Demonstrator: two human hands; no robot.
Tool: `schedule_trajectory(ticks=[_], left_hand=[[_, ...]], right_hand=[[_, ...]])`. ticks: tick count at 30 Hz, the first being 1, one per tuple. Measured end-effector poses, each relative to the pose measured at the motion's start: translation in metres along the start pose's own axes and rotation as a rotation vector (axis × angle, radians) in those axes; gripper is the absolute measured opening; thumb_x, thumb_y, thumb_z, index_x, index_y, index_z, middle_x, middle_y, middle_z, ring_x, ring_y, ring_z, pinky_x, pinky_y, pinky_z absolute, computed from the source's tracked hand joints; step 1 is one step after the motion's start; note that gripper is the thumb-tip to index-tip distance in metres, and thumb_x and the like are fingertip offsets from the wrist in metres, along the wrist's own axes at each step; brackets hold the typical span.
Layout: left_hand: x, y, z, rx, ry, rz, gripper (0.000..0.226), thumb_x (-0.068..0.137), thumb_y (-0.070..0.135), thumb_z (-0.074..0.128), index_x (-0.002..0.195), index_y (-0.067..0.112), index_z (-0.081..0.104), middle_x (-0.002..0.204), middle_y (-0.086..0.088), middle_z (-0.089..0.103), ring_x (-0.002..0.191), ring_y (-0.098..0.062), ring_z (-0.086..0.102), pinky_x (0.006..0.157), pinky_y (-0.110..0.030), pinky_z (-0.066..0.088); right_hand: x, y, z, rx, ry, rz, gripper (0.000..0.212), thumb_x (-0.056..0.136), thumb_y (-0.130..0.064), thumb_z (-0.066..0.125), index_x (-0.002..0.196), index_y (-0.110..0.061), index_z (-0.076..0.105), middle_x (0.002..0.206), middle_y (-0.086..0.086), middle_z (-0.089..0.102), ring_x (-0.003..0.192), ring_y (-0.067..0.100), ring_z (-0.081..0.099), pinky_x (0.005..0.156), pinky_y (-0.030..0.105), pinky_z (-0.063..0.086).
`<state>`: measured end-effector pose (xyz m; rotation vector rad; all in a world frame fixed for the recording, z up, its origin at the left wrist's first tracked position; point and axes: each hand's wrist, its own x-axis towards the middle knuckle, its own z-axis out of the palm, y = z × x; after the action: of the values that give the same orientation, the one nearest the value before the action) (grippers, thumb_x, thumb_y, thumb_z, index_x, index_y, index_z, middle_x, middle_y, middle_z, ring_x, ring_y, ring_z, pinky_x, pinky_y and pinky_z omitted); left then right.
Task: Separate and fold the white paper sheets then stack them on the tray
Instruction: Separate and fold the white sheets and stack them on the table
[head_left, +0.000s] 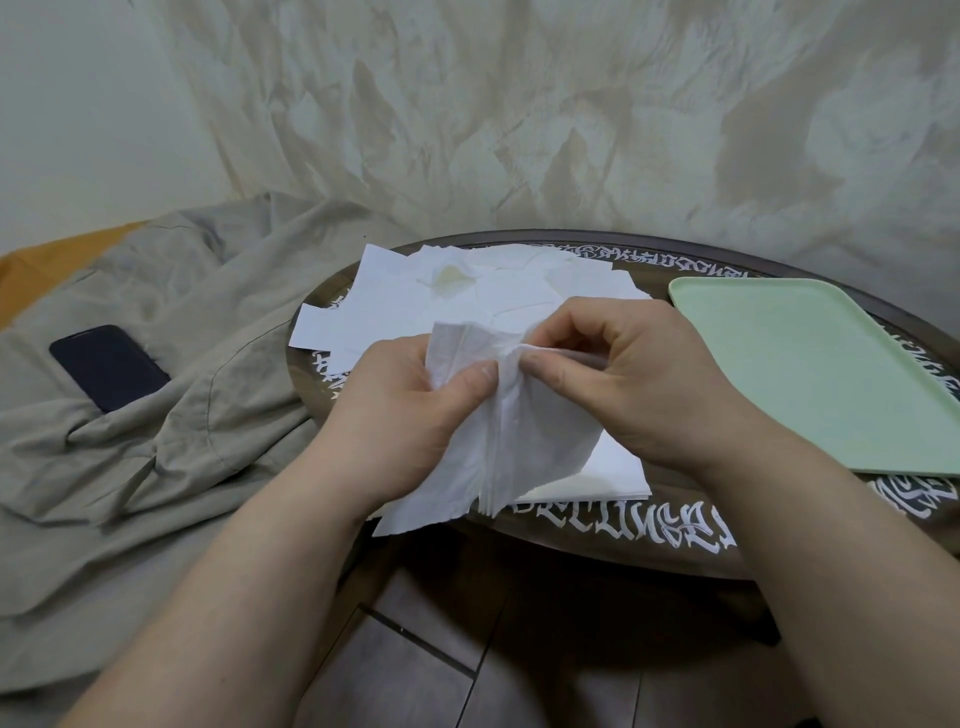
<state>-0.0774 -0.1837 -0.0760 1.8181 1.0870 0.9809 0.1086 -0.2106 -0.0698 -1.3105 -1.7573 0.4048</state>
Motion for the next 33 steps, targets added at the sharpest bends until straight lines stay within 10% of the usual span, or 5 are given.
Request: schedule_trajectory(ticks=[6,21,27,30,33], left_hand=[[-0.0021,0.0016,0.0005,-0.053,-0.030,-0.006,0.026,0.082,0.039,0.060,0.095,0.024,0.076,0.094,0.009,0.076,0.093,-0.010,0.071,0.089,-0.044,0.055],[-0.0003,-0.0003,0.0069,-0.008,0.047,0.031,0.015,0.085,0.014,0.074,0.082,0.029,0.073,0.084,0.014,0.075,0.074,0.002,0.069,0.065,-0.018,0.053],[-0.0012,-0.0009,0.0092,0.044,0.041,0.050,0.039,0.077,0.037,0.070,0.088,0.000,0.071,0.085,-0.019,0.070,0.069,-0.015,0.060,0.063,-0.043,0.048],[-0.0015,-0.0010,0.0065,0.030,0.042,0.036,0.006,0.084,0.019,0.076,0.082,0.014,0.075,0.083,-0.001,0.075,0.073,-0.011,0.070,0.067,-0.033,0.053],[-0.0013,-0.0023,0.0037,-0.004,0.059,0.041,0.018,0.084,0.010,0.074,0.079,0.027,0.073,0.082,0.012,0.075,0.072,0.001,0.068,0.065,-0.019,0.053]], right_hand=[[0.0005,0.0013,0.0019,0.021,0.017,0.026,0.007,0.084,-0.024,0.071,0.076,-0.024,0.070,0.073,-0.011,0.069,0.072,0.004,0.063,0.068,0.027,0.051],[0.0021,-0.0021,0.0065,-0.058,0.082,-0.064,0.006,0.079,-0.020,0.071,0.081,-0.025,0.068,0.086,-0.009,0.060,0.085,0.007,0.057,0.075,0.023,0.046],[0.0021,-0.0064,0.0063,-0.201,-0.013,-0.127,0.013,0.079,-0.023,0.069,0.089,-0.030,0.069,0.096,-0.011,0.054,0.096,0.010,0.043,0.085,0.006,0.030],[0.0019,-0.0049,0.0038,-0.212,-0.020,-0.097,0.007,0.078,-0.032,0.069,0.085,-0.032,0.067,0.095,-0.012,0.054,0.097,0.010,0.043,0.084,0.005,0.029],[0.0014,-0.0036,0.0006,-0.232,-0.004,-0.050,0.014,0.077,-0.028,0.077,0.077,-0.031,0.063,0.091,-0.011,0.054,0.097,0.012,0.044,0.081,0.007,0.030]])
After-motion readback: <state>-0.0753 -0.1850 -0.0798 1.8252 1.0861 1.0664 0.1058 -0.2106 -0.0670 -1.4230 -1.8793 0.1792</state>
